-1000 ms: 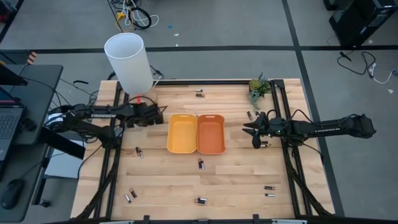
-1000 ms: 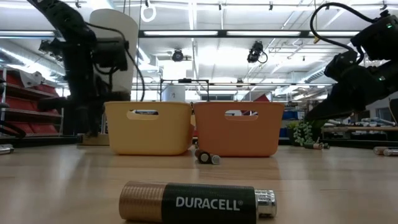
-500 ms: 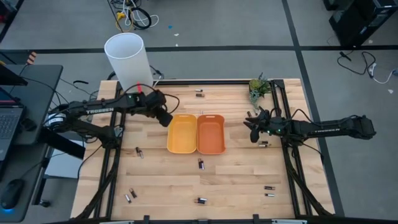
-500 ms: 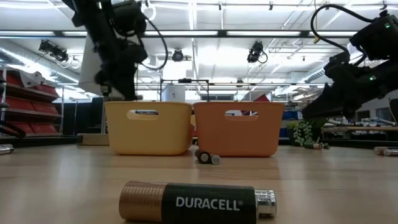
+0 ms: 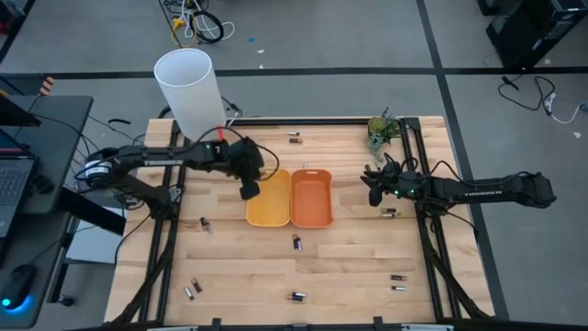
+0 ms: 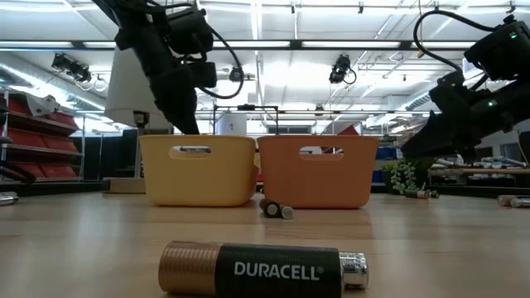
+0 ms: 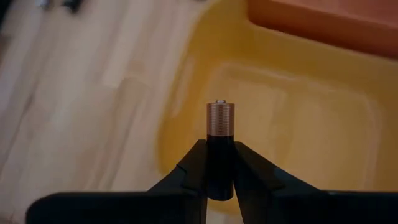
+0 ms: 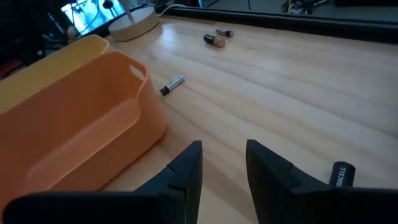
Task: Sort batteries
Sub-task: Put the top left black battery into the yellow bin, then put the top center silver battery into the orange bin
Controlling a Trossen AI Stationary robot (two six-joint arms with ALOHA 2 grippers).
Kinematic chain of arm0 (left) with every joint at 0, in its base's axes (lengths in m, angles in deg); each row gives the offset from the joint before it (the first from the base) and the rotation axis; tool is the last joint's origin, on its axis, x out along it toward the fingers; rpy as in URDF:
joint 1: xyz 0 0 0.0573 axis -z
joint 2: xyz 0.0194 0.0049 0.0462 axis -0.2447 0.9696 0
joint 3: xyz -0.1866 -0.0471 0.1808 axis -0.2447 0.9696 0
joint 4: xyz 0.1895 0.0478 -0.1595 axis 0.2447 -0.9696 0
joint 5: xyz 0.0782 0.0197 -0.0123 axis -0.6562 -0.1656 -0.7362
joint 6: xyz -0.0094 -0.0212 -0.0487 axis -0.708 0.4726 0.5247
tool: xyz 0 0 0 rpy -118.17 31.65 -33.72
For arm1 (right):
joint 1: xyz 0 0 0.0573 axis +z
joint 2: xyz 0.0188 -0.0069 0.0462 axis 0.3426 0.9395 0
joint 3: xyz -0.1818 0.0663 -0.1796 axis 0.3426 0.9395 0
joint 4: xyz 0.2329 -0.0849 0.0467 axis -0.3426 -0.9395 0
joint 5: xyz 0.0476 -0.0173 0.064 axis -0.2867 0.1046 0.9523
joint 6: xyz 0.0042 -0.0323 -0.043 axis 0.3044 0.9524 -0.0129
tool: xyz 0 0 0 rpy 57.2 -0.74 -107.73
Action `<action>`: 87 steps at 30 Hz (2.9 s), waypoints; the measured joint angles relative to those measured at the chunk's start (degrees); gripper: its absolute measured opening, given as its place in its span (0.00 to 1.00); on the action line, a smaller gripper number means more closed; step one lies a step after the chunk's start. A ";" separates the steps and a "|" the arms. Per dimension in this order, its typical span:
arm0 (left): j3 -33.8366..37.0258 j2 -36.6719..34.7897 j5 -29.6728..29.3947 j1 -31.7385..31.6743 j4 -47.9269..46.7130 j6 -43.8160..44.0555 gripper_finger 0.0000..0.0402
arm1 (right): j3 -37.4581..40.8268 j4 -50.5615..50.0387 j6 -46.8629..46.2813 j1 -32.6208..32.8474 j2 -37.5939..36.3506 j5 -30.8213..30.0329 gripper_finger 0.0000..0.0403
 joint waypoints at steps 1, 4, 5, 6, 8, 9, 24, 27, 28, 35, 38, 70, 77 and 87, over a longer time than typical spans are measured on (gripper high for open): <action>0.00 0.41 -0.18 0.76 0.35 -1.07 0.16 | 0.00 0.01 -0.95 0.00 0.00 0.01 0.27; 0.00 1.36 -1.14 2.52 1.75 -3.04 0.16 | 0.00 0.00 -3.69 0.00 0.00 0.06 0.27; 0.00 1.55 -1.29 2.92 2.09 -3.72 0.16 | 0.00 0.04 -4.85 0.00 0.00 0.06 0.27; 0.00 1.67 -1.39 3.24 2.75 -4.03 0.16 | 0.00 0.07 -6.08 0.00 0.00 0.03 0.27; 0.00 1.91 -1.96 3.69 4.32 -4.26 0.18 | 0.00 0.36 -7.90 0.04 0.00 -0.23 0.27; 0.01 1.94 -2.32 3.79 4.79 -4.34 0.19 | 0.00 0.45 -8.42 0.21 -0.02 -0.95 0.27; 0.05 3.30 -7.07 3.99 11.31 -10.25 0.46 | -0.01 15.51 -4.78 1.35 0.94 -4.49 0.27; -0.39 2.97 -11.27 3.96 13.95 -11.47 0.46 | -0.02 17.35 -6.37 2.31 1.39 -2.17 0.27; -0.87 2.86 -13.37 3.94 14.87 -12.60 0.47 | -0.02 18.04 -7.62 2.86 1.63 -1.34 0.27; -3.80 2.69 -18.97 -0.27 14.80 -21.76 0.43 | -0.02 23.36 -11.04 7.59 3.09 -0.21 0.27; -4.70 2.66 -15.87 -3.75 16.77 -21.23 0.40 | -0.40 23.05 -11.17 8.84 3.68 0.52 0.26; -7.76 10.20 8.37 -20.31 34.41 -23.51 0.34 | -62.07 -6.53 36.17 -29.57 58.86 31.38 0.22; -7.69 10.34 8.81 -20.32 34.79 -19.35 0.34 | -75.74 -14.26 45.01 -32.42 74.36 34.23 0.30; -1.37 10.45 7.74 -19.21 38.71 -13.44 0.34 | -84.77 -24.46 60.21 -32.51 86.22 39.65 0.29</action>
